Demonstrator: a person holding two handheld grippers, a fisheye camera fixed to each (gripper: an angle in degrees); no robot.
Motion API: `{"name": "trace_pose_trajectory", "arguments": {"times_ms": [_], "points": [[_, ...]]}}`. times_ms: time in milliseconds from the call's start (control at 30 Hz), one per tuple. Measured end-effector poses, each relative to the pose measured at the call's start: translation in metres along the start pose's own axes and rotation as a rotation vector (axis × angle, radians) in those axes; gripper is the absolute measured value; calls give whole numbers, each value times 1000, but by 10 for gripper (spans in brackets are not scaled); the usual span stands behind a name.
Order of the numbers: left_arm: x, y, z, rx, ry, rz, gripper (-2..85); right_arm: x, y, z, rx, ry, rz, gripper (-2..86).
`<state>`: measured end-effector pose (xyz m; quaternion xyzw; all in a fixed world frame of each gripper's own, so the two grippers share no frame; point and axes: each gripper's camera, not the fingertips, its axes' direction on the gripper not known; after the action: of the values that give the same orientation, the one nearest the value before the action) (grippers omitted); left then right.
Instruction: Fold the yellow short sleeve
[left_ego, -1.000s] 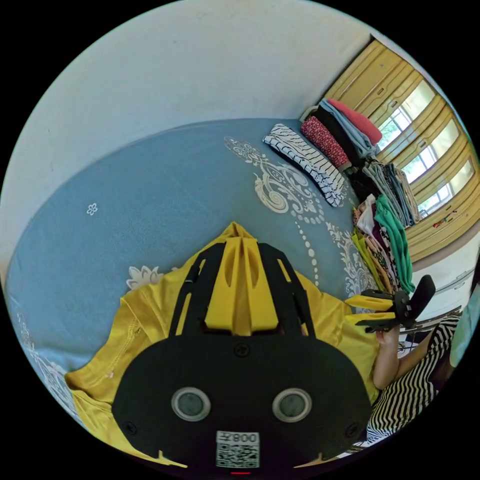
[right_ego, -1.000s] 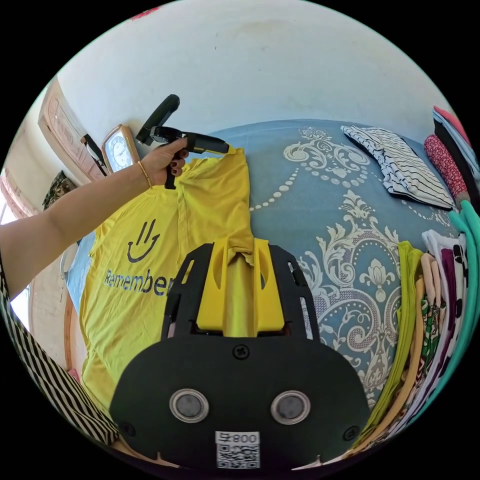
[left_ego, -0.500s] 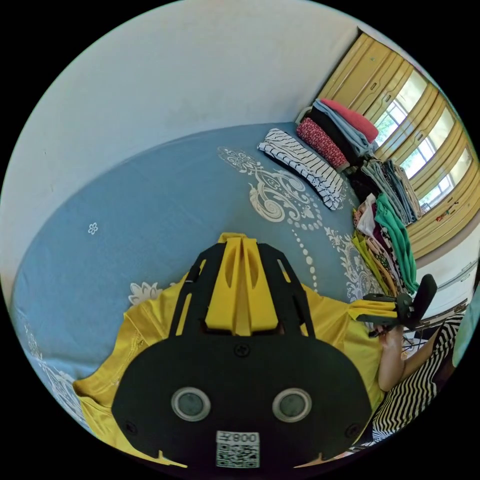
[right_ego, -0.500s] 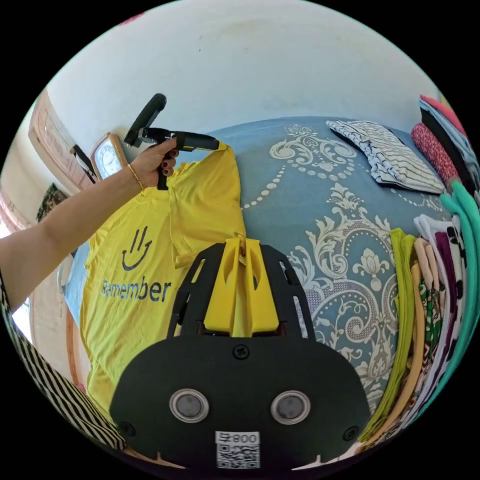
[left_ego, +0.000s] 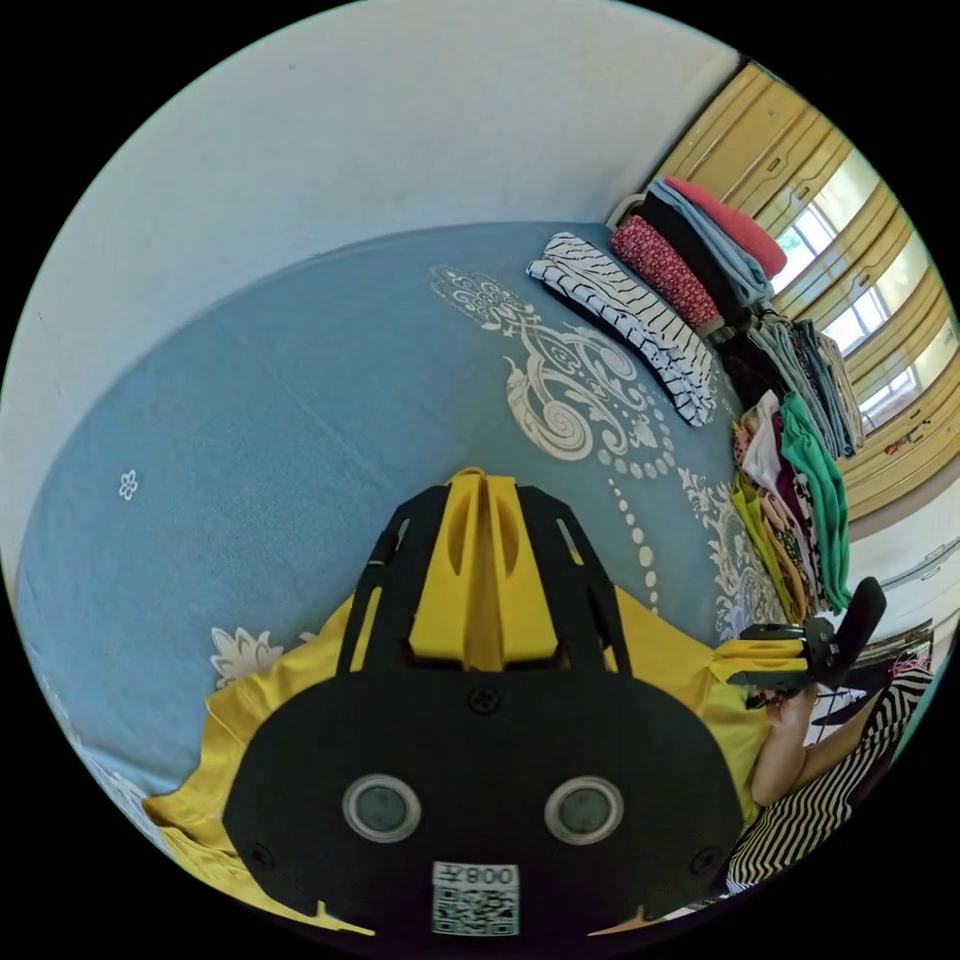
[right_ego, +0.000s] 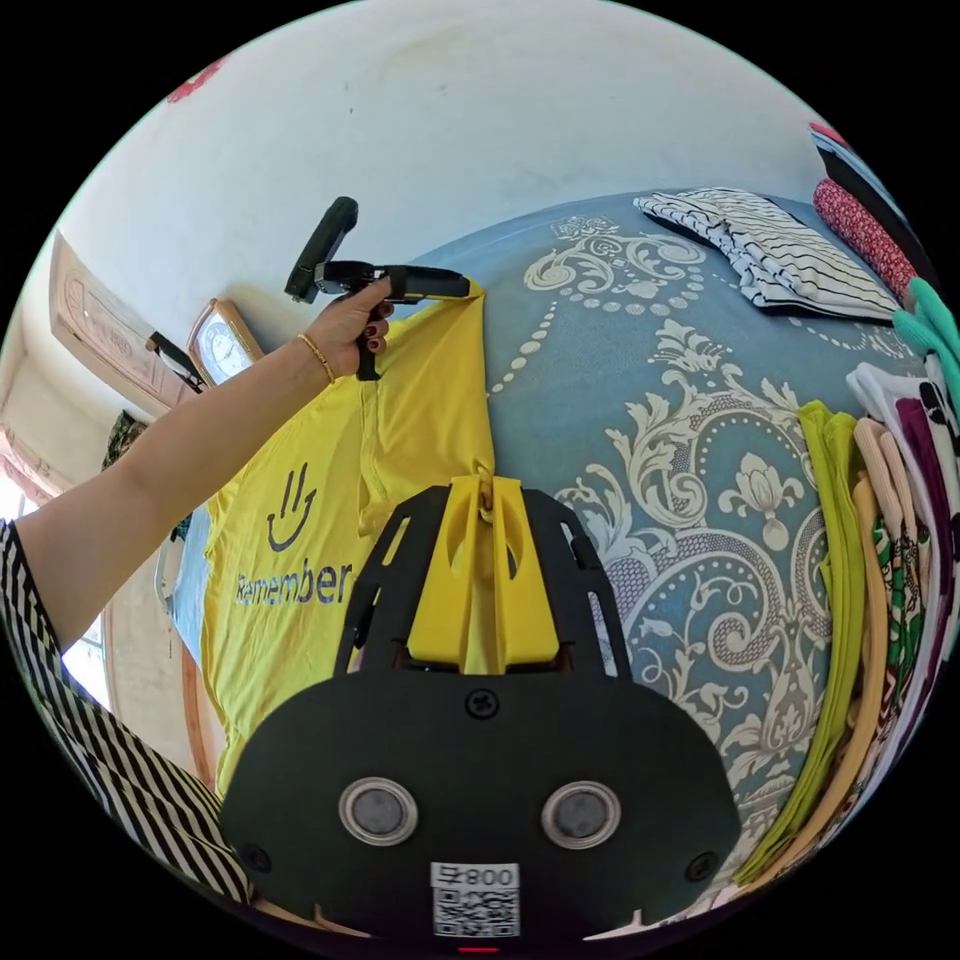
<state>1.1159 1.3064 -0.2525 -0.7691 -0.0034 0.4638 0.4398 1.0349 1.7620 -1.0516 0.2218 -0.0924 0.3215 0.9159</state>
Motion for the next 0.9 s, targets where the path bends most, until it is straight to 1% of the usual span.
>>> {"name": "trace_pose_trajectory", "arguments": {"times_ms": [100, 333, 467, 633, 800, 900], "points": [[12, -3, -14, 46, -4, 25, 20, 6, 2, -4, 22, -8, 27, 27], [36, -16, -35, 57, 11, 41, 27, 21, 4, -7, 44, -58, 76, 31], [56, -29, -39, 19, -9, 61, 29, 26, 5, -3, 34, -84, 87, 30], [77, -46, -54, -40, -53, 68, 30, 27, 6, -2, 49, -51, 94, 22], [85, -62, -97, -129, -55, 31, 34, 29, 11, -8, 129, -32, 125, 6], [87, -68, -134, -107, -81, -1, 28, 15, 8, -7, 163, -32, 57, 2]]}}
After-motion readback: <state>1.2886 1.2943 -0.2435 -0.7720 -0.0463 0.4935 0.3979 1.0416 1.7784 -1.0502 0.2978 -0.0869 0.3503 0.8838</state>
